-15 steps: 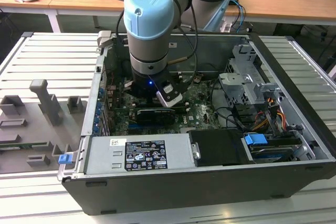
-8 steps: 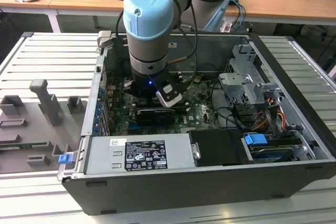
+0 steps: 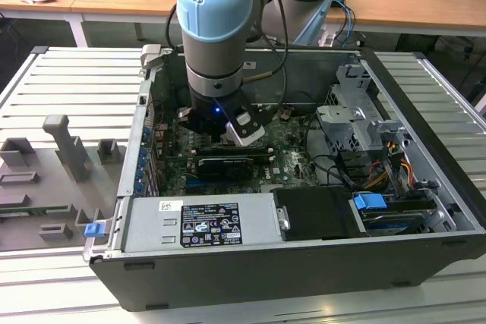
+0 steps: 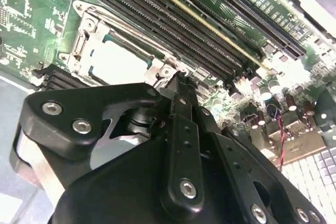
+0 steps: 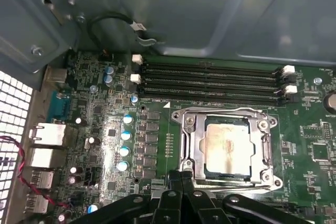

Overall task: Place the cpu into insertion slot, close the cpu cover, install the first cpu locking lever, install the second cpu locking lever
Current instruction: 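Install the second cpu locking lever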

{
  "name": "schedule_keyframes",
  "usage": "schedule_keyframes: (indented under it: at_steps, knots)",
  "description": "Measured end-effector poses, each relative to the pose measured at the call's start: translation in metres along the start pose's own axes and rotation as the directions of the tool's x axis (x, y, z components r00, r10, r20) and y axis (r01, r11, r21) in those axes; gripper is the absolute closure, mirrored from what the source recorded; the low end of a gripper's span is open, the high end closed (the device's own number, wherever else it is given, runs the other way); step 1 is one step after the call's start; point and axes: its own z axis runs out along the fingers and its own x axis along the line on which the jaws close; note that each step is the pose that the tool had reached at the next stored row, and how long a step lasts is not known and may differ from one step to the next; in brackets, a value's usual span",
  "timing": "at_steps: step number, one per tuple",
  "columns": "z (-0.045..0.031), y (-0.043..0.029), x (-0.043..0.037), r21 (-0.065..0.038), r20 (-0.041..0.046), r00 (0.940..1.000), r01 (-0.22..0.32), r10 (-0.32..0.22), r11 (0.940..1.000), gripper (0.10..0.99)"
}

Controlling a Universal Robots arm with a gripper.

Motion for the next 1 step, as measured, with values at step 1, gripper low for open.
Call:
schedule_keyframes:
  at_steps: [1]
  knots:
    - [0.0,0.0,0.0,0.0,0.0001,1.0,0.0,0.0,1.0,0.98]
